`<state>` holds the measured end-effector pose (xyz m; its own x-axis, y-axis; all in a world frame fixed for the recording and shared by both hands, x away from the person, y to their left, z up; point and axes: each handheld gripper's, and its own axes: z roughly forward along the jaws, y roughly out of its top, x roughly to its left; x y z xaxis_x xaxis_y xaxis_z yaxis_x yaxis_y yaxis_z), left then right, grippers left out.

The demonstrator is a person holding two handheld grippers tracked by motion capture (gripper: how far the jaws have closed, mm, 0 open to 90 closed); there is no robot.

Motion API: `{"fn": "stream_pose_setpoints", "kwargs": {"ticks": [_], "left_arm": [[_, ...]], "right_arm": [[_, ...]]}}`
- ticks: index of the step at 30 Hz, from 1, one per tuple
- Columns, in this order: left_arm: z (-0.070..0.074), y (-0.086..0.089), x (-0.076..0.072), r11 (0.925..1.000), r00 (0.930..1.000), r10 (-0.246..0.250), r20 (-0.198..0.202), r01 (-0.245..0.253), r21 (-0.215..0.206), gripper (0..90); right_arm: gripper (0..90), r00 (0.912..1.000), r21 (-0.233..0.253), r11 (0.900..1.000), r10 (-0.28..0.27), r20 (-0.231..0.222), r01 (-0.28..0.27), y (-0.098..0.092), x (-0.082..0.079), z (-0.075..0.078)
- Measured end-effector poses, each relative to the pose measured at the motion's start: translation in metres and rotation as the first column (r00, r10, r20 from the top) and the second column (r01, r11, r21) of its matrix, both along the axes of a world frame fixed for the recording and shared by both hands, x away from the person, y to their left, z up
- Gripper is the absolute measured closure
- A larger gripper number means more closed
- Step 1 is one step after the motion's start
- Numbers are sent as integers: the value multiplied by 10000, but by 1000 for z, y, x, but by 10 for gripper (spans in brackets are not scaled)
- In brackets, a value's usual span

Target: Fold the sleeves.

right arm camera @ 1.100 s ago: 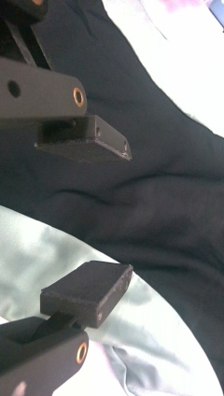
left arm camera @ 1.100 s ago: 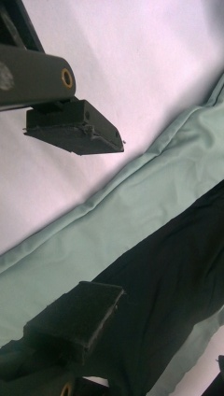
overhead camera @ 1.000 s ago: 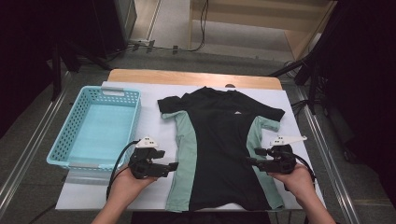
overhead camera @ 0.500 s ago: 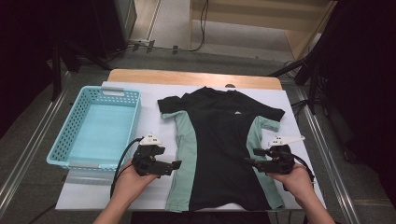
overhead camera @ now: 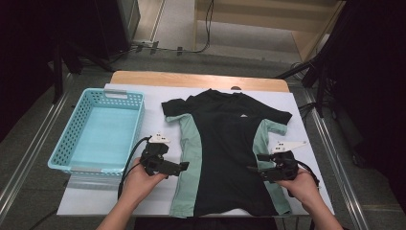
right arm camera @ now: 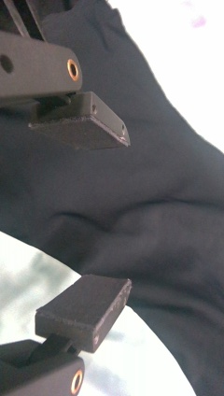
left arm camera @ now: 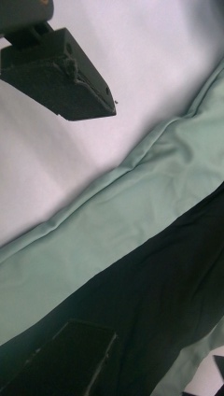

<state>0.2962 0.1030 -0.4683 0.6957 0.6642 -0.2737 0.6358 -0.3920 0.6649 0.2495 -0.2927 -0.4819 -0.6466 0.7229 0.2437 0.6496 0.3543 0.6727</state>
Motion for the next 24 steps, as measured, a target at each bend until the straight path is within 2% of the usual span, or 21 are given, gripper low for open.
{"fn": "stream_pose_setpoints", "kwargs": {"ticks": [11,16,24], "left_arm": [[0,-3,13,9999,9999,64,134,-65,120,0],[-2,-6,20,9996,9999,134,78,-136,266,0],[0,-12,29,9997,9999,23,121,-26,234,0]], "right_arm": [[240,10000,-18,10000,39,-82,-39,1,0,0],[242,9999,22,9999,-166,-47,166,1,0,2],[243,9998,-14,9998,-197,-94,197,1,-1,2]]}}
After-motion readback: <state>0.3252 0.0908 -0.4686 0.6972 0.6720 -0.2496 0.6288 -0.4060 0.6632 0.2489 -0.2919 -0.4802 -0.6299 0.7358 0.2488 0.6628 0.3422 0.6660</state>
